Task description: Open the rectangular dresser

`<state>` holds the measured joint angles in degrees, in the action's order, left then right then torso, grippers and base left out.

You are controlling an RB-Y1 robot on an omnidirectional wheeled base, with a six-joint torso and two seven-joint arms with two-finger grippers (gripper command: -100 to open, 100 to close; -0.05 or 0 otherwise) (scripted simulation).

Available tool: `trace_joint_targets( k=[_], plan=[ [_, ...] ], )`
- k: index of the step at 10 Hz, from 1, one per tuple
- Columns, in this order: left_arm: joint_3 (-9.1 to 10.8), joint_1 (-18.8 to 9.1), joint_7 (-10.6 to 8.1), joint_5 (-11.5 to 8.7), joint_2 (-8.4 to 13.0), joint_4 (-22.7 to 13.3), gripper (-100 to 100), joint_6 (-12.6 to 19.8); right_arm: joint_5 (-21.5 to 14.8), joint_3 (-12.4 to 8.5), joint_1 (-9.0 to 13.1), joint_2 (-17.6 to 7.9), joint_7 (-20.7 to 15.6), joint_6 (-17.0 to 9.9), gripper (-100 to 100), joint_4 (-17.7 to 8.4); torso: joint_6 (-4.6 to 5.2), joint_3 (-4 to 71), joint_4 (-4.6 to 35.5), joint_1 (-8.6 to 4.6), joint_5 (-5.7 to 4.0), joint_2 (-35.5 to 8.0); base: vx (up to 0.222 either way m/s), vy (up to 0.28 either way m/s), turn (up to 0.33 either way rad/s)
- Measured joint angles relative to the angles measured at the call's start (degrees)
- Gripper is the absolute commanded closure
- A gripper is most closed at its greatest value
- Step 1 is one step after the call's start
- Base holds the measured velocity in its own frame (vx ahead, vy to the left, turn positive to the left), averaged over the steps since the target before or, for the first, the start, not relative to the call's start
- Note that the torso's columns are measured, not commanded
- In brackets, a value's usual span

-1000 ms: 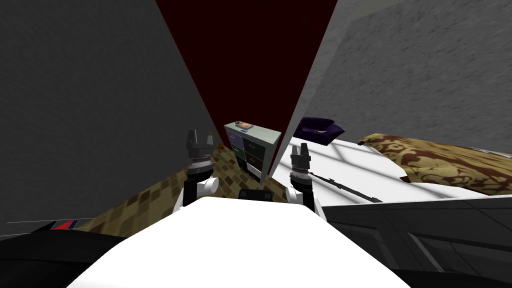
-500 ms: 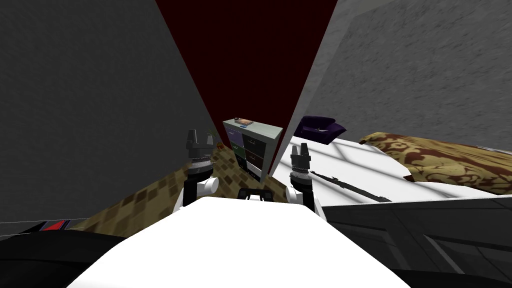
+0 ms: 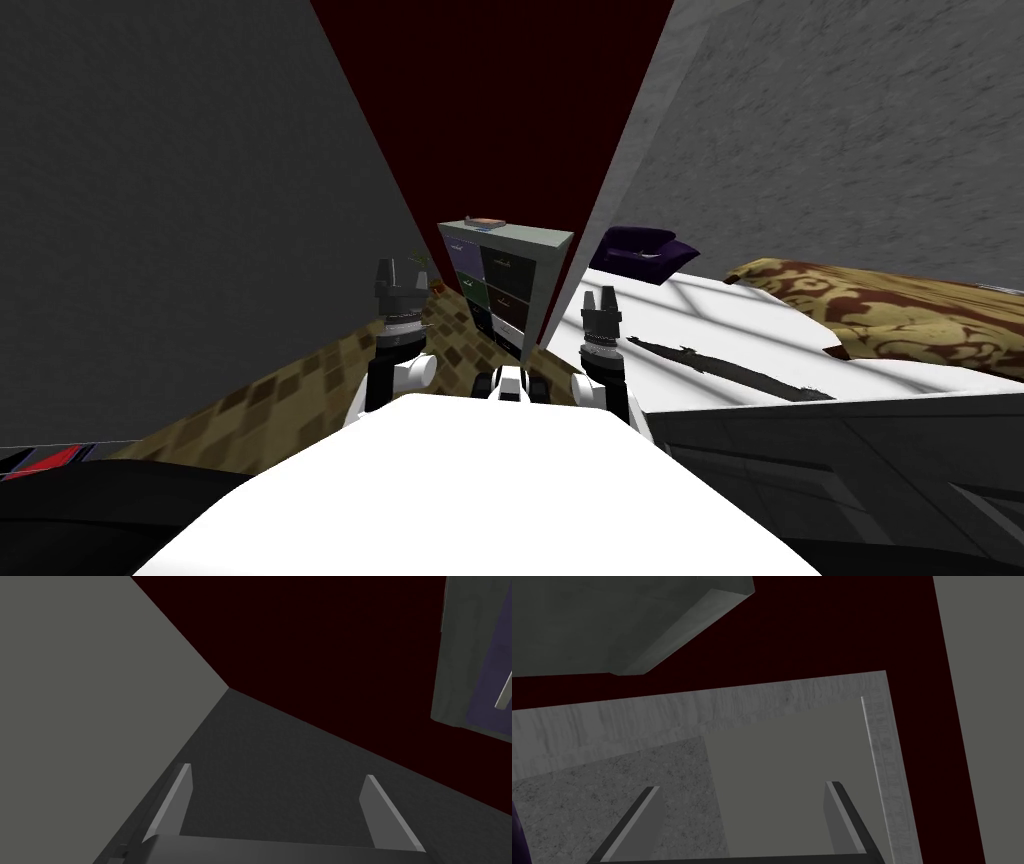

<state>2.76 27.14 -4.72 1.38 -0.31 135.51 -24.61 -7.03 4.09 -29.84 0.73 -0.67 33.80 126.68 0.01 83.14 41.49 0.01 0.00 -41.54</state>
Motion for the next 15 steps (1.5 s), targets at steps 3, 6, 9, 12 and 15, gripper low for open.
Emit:
trace_joint_targets(
  k=[3, 6, 9, 12, 15],
  plan=[
    [-0.65, -0.3, 0.3, 0.4, 4.7, -2.0, -100, -0.1, 0.0, 0.0, 0.0, 0.0, 0.0, 0.0, 0, 0.0, -0.01, 1.4, 0.8, -0.01, 0.0, -0.7, 0.004, -0.007, -0.043],
    [-1.55, -1.1, 0.74, 0.9, 7.6, -5.9, -100, -0.8, 0.0, 0.0, 0.0, 0.0, 0.0, 0.0, 0, 0.0, 0.0, 1.4, 0.8, -0.02, -0.01, -0.7, 0.009, -0.01, -0.058],
    [-2.93, -1.3, 1.31, 1.7, 8.7, -8.9, -100, -0.6, 0.0, 0.0, 0.0, 0.0, 0.0, 0.0, 0, 0.0, -0.01, 1.4, 0.8, -0.02, 0.0, -0.7, 0.009, -0.011, -0.063],
    [-3.52, -2.9, 1.63, 2.1, 9.4, -13.0, -100, -0.1, 0.0, 0.0, 0.0, 0.0, 0.0, 0.0, 0, 0.0, -0.01, 1.4, 0.8, -0.01, 0.0, -0.7, 0.009, -0.01, -0.064],
    [-4.63, -3.9, 2.26, 2.8, 8.9, -17.1, -100, -0.6, 0.0, 0.0, 0.0, 0.0, 0.0, 0.0, 0, 0.0, -0.01, 1.4, 0.8, -0.01, 0.0, -0.7, 0.009, -0.009, -0.059]
  ],
)
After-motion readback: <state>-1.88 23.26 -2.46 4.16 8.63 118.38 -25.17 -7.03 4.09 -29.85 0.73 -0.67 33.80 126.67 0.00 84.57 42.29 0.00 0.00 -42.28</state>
